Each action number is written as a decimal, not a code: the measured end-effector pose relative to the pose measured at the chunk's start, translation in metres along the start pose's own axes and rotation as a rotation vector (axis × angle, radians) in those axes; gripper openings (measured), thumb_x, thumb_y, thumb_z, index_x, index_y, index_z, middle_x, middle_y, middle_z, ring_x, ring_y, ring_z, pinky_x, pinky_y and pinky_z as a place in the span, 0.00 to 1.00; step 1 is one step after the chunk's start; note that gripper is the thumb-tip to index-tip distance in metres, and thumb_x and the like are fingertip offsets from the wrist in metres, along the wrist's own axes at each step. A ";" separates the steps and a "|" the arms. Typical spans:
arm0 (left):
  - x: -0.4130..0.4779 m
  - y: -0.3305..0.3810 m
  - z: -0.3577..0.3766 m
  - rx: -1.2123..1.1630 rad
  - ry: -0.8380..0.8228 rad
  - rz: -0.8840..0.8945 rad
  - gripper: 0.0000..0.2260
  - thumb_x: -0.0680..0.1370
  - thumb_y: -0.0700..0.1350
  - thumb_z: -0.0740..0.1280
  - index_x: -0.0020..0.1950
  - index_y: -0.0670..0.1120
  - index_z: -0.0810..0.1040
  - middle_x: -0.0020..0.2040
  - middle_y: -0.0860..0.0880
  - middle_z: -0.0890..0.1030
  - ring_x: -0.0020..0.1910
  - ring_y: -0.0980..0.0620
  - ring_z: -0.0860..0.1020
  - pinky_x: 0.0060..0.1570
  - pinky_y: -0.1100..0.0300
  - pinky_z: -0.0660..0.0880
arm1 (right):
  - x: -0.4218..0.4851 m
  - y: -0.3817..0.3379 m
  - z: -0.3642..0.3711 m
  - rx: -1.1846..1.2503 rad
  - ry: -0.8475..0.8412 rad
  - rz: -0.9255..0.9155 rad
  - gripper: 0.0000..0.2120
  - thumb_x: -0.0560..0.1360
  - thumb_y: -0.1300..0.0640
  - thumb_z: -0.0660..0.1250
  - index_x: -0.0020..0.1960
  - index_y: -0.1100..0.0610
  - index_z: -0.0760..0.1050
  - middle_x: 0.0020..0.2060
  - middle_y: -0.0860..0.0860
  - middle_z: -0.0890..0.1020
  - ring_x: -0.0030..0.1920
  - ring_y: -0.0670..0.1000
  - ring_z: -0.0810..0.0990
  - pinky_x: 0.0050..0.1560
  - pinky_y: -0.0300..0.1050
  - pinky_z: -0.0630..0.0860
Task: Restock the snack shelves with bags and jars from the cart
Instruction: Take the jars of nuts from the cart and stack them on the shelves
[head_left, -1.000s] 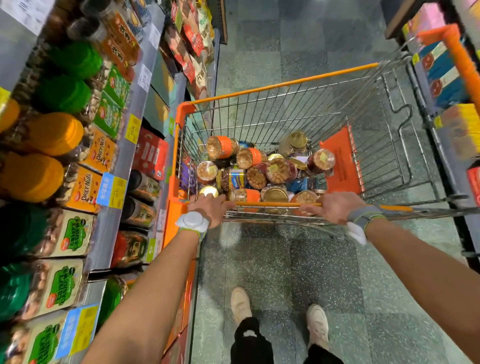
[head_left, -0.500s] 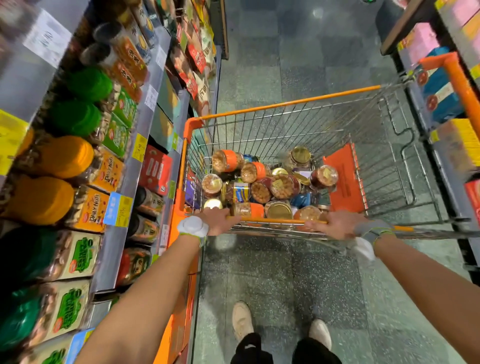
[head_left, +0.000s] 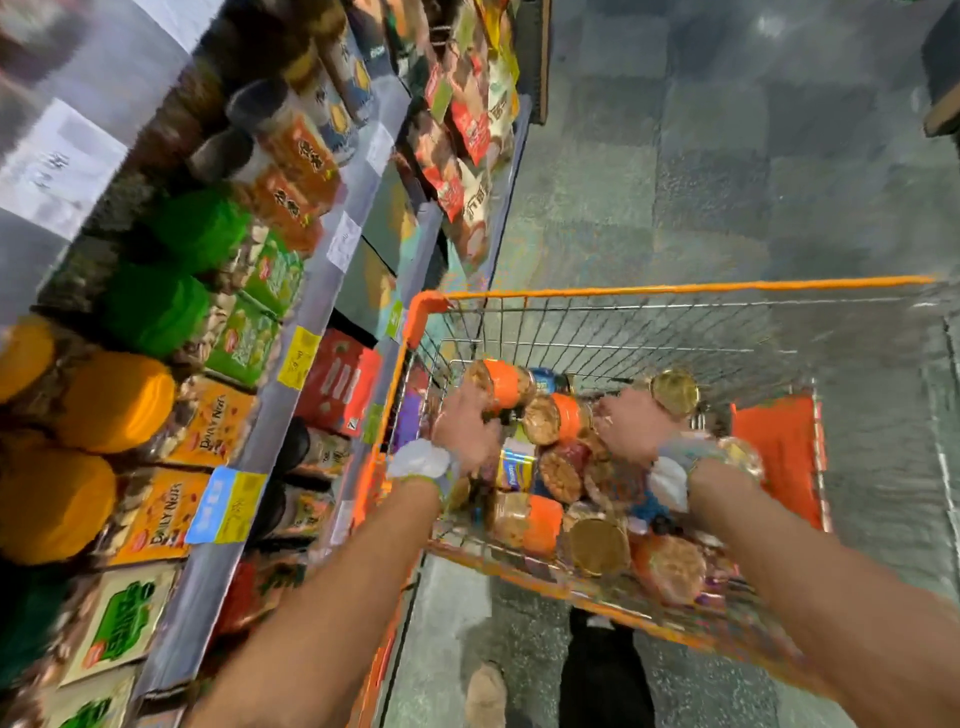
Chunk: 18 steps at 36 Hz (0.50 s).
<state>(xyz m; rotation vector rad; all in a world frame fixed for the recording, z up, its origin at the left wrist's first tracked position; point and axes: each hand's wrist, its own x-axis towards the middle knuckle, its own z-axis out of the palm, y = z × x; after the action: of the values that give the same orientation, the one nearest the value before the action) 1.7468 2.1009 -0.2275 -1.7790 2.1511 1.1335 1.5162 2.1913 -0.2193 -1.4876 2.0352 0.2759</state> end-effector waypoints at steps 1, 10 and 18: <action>0.011 0.004 0.004 0.011 0.012 -0.044 0.31 0.74 0.52 0.67 0.75 0.45 0.66 0.71 0.42 0.71 0.68 0.39 0.73 0.64 0.46 0.73 | 0.022 0.003 0.005 0.006 -0.032 -0.002 0.17 0.81 0.49 0.58 0.63 0.58 0.74 0.60 0.60 0.77 0.60 0.61 0.76 0.59 0.55 0.75; 0.095 -0.002 0.024 0.520 -0.129 0.049 0.41 0.77 0.56 0.68 0.83 0.51 0.47 0.82 0.41 0.48 0.80 0.38 0.49 0.76 0.42 0.58 | 0.115 0.027 0.077 0.264 -0.267 0.004 0.37 0.71 0.35 0.49 0.76 0.51 0.61 0.61 0.60 0.79 0.61 0.63 0.77 0.64 0.55 0.71; 0.146 0.007 0.032 0.909 -0.111 0.176 0.24 0.84 0.42 0.57 0.79 0.43 0.55 0.77 0.37 0.61 0.77 0.37 0.58 0.76 0.39 0.54 | 0.158 0.025 0.083 0.221 -0.343 -0.066 0.36 0.71 0.53 0.72 0.76 0.51 0.62 0.67 0.57 0.73 0.67 0.62 0.69 0.68 0.54 0.65</action>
<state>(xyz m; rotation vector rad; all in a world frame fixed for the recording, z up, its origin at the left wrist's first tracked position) 1.6861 2.0047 -0.3252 -1.0969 2.2253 0.1581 1.4904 2.1155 -0.3807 -1.2715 1.6827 0.2506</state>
